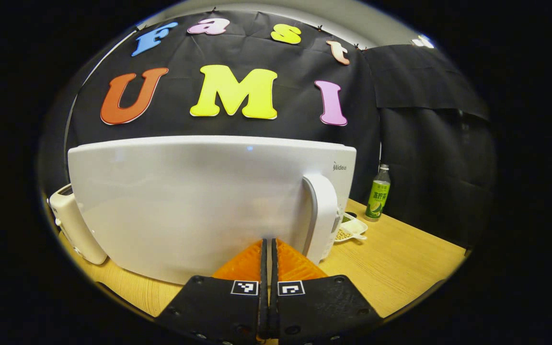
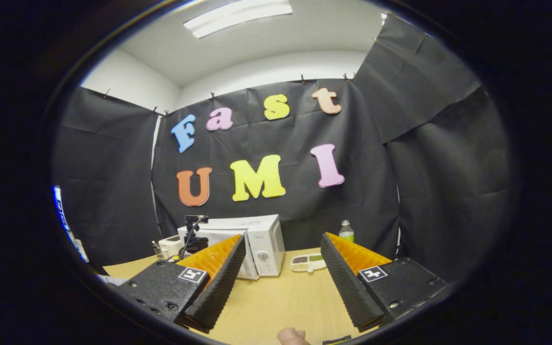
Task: Open the microwave oven with the left hand, put the food in, and close the microwave oven.
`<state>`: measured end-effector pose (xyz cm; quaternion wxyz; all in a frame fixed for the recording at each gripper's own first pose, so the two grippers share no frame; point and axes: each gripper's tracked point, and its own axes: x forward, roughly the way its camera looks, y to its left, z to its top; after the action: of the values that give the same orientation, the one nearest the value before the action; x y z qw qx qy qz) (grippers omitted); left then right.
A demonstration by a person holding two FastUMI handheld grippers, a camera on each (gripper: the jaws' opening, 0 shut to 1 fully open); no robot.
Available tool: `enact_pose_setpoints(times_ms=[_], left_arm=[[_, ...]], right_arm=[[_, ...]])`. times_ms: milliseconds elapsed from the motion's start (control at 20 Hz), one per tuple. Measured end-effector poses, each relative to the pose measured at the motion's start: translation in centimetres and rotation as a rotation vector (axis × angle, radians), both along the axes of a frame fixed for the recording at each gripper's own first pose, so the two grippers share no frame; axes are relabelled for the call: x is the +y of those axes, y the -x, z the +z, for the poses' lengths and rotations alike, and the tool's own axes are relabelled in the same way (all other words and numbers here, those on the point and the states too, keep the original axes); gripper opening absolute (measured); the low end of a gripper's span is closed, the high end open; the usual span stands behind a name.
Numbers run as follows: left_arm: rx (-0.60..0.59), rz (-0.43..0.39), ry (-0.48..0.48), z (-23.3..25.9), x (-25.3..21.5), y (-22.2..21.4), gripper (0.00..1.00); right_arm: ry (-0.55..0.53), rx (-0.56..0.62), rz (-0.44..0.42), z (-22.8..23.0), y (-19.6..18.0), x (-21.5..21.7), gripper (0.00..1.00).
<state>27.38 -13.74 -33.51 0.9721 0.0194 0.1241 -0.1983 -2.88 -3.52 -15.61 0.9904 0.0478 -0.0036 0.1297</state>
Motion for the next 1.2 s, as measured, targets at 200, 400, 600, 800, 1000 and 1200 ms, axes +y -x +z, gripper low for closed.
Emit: enact_pose_setpoints(times_ms=[200,400,600,800,1000,1200], left_arm=[[0.039,-0.007,-0.001,-1.5,-1.6,-0.7,0.02],[0.068,0.051,-0.017,-2.5,-1.0,-0.5,0.01],[0.092,0.067,0.038,-1.8,-0.6,2.3,0.01],[0.022,0.099,0.063,2.2,0.6,6.4,0.02],[-0.035,0.073,0.125,7.5,0.2,11.5,0.66],[-0.100,0.150,0.036,11.9,2.4,15.7,0.95]], right_arm=[[-0.003,0.039,-0.010,-1.1,-0.9,-0.2,0.91],[-0.015,0.052,0.003,-1.2,-0.6,0.7,1.00],[-0.008,0.061,0.017,-1.2,-0.3,1.5,0.91],[-0.001,0.066,0.017,-1.1,0.4,2.2,1.00],[0.010,0.057,0.016,-0.3,1.2,3.0,1.00],[0.034,0.028,0.006,1.0,2.3,3.4,1.00]])
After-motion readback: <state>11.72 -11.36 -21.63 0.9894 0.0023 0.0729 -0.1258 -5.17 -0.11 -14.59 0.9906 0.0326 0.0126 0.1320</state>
